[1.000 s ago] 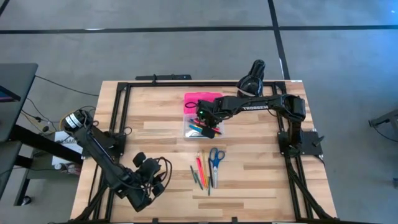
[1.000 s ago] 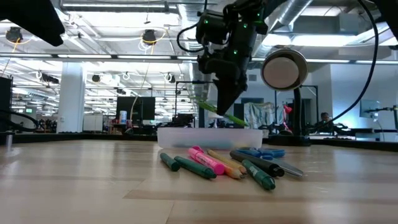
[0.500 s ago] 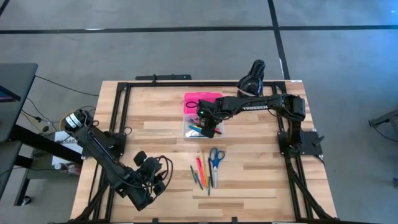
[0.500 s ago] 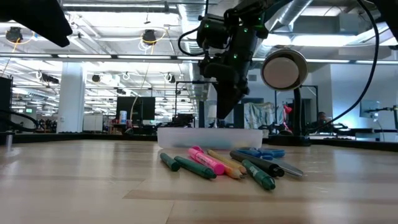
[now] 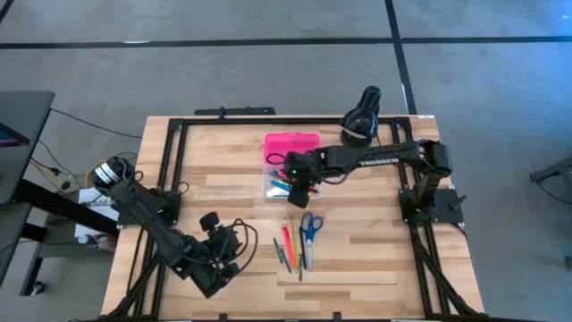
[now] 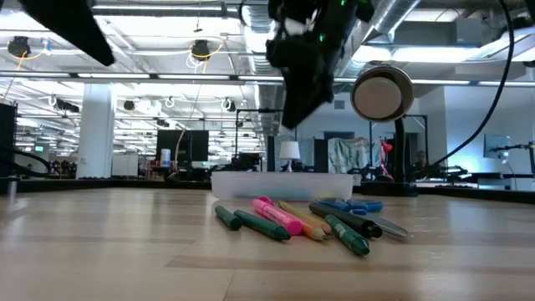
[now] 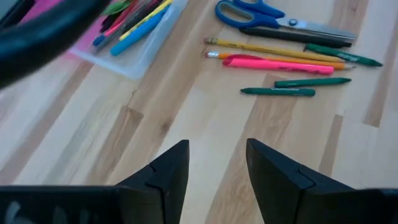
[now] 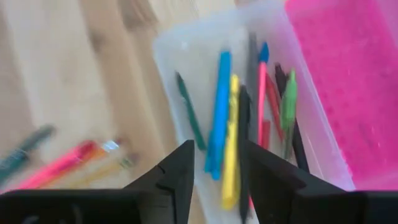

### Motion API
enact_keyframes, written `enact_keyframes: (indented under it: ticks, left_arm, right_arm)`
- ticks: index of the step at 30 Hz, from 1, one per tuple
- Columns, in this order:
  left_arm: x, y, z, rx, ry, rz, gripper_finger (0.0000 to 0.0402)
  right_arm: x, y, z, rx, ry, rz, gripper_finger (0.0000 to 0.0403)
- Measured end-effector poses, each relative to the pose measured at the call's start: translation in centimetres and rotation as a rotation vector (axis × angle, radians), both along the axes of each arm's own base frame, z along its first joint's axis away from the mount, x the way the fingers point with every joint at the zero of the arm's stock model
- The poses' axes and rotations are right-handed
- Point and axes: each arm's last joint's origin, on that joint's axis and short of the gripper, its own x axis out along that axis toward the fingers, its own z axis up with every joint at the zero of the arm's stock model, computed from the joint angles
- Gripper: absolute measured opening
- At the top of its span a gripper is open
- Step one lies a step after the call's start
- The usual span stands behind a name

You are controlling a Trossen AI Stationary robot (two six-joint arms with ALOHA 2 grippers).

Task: Pick & place school supplies into a supply box
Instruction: Put the green crayon into the pink supply box

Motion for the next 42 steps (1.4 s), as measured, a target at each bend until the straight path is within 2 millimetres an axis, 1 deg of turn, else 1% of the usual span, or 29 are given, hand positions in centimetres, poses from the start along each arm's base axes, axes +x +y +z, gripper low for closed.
enact_keyframes:
  ticks: [5, 9, 14, 21, 26, 27, 29, 37, 42]
  left_arm:
    - [2.0, 0.8, 0.1, 0.016, 0.034, -0.125, 0.0155]
    - [3.6, 1.7, 0.3, 0.034, 0.067, -0.260, 0.0155]
    - [5.3, 3.0, 0.5, 0.037, 0.114, -0.438, 0.0155]
    - [7.2, 5.2, 0.4, 0.016, 0.148, -0.620, 0.0155]
    - [8.4, 6.1, -0.1, 0.020, 0.156, -0.719, 0.0155]
    - [8.5, 6.2, -0.3, 0.018, 0.171, -0.738, 0.0155]
    - [9.4, 6.4, -0.9, 0.014, 0.153, -0.764, 0.0155]
    - [11.9, 5.9, -5.9, -0.041, 0.217, -0.836, 0.0155]
    - [12.5, 5.6, -8.3, -0.061, 0.265, -0.845, 0.0155]
  right_arm:
    - [-0.9, 3.2, 2.7, -0.039, -0.086, 0.046, 0.0120]
    - [-2.3, 5.9, 4.8, -0.082, -0.152, 0.044, 0.0118]
    - [-4.0, 9.4, 6.7, -0.095, -0.221, 0.061, 0.0118]
    - [-6.9, 14.4, 8.3, -0.137, -0.310, 0.017, 0.0118]
    - [-9.1, 17.8, 8.3, -0.184, -0.346, -0.023, 0.0118]
    - [-9.6, 18.3, 8.2, -0.191, -0.351, -0.035, 0.0118]
    - [-10.6, 19.2, 8.0, -0.201, -0.350, -0.076, 0.0118]
    - [-14.6, 21.4, 6.9, -0.191, -0.358, -0.270, 0.0118]
    - [-16.8, 22.6, 6.8, -0.165, -0.385, -0.332, 0.0118]
